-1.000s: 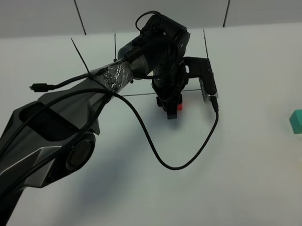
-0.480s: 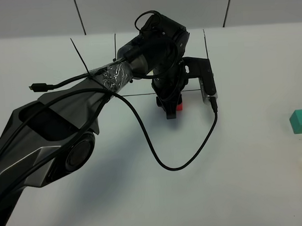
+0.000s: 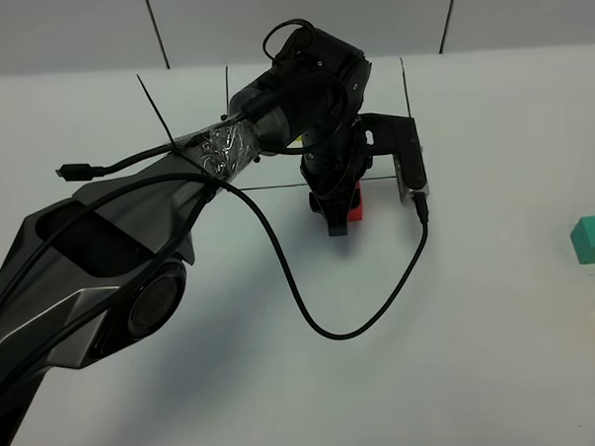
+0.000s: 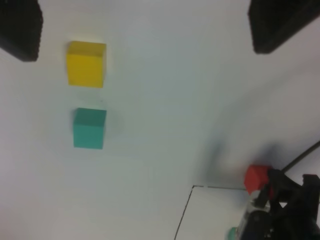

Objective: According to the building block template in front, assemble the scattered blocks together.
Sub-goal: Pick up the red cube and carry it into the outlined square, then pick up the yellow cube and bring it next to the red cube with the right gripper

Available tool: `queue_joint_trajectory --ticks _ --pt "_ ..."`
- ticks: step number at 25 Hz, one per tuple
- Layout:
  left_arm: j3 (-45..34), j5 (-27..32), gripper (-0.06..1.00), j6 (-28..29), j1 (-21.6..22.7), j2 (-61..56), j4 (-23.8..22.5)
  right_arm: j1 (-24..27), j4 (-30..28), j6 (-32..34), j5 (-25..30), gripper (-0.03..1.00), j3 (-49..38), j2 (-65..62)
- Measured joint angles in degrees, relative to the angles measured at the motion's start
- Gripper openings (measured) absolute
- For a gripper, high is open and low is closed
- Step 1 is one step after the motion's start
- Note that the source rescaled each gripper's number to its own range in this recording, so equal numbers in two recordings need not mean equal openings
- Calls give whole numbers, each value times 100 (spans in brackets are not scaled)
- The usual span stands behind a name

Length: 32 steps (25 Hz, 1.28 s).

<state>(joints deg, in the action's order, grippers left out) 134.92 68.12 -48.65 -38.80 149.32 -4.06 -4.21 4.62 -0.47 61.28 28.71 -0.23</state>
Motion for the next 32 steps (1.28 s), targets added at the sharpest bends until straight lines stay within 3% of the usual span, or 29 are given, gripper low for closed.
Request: queue_joint_trajectory --ticks 2,7,11,14,18,23,26,32 --pt "0 0 22 0 0 13 18 0 0 0 0 70 0 0" --pt "0 0 71 0 0 7 18 0 0 0 0 70 0 0" --pt "0 2 91 12 0 -227 18 0 0 0 0 70 0 0" --pt "0 7 94 245 0 -575 18 0 0 -6 0 70 0 0" --pt "0 13 94 1249 115 -1036 5 0 0 -2 0 70 0 0" --pt "-306 13 94 2511 896 -1666 -13 0 0 -2 0 70 0 0" --pt "-997 13 94 2904 1471 -2247 -79 0 0 0 0 70 0 0" --pt "-3054 13 94 3129 2440 -3983 -92 0 0 0 0 70 0 0"
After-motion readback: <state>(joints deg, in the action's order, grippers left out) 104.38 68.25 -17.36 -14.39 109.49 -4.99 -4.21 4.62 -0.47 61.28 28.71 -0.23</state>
